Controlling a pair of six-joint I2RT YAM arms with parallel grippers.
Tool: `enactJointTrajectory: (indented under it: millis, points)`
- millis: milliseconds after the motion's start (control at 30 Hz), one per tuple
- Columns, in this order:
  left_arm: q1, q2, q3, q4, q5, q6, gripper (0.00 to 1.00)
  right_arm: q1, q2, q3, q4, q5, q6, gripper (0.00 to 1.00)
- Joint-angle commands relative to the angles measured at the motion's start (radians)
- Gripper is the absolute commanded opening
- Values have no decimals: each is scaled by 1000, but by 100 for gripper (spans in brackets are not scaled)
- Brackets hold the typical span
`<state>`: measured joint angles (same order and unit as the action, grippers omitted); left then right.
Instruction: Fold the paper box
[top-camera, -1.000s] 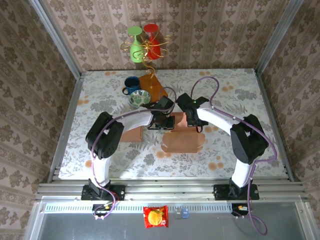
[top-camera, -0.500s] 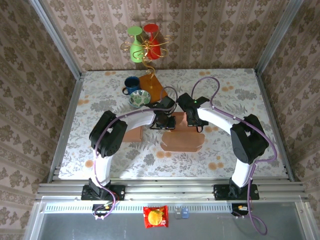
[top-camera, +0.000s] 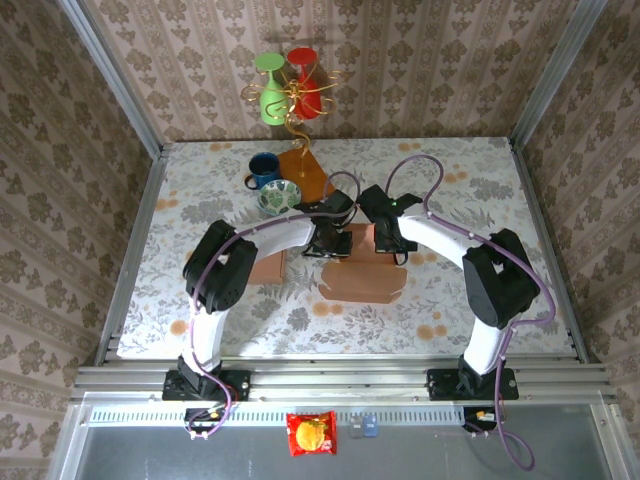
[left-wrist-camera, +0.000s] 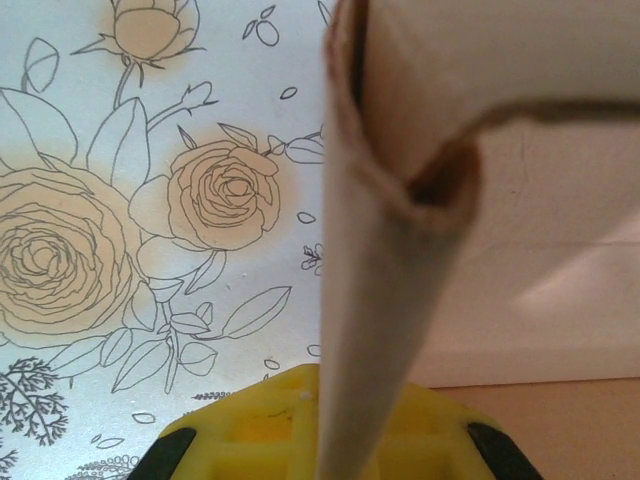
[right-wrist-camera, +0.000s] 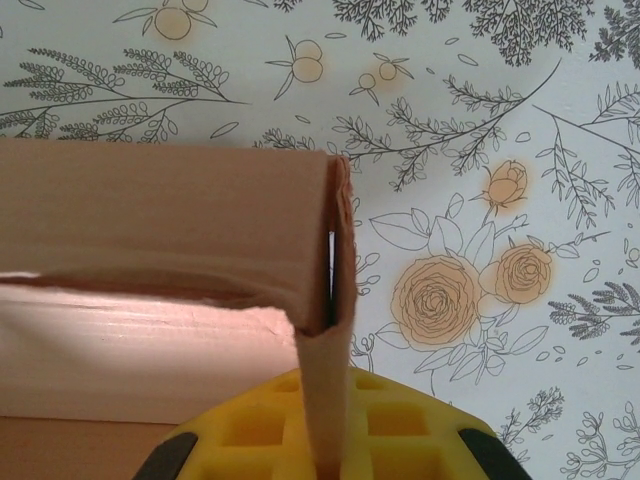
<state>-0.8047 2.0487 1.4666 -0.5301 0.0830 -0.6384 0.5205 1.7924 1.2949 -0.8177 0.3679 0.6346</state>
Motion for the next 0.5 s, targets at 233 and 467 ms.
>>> enactJointTrajectory:
  millis: [233, 467]
  points:
    - [-115, 80, 39, -178, -290, -25, 0, 27, 13, -31, -38, 67, 33, 0]
    - [-122, 51, 23, -138, -319, -8, 0, 27, 16, -30, -34, 60, 31, 0]
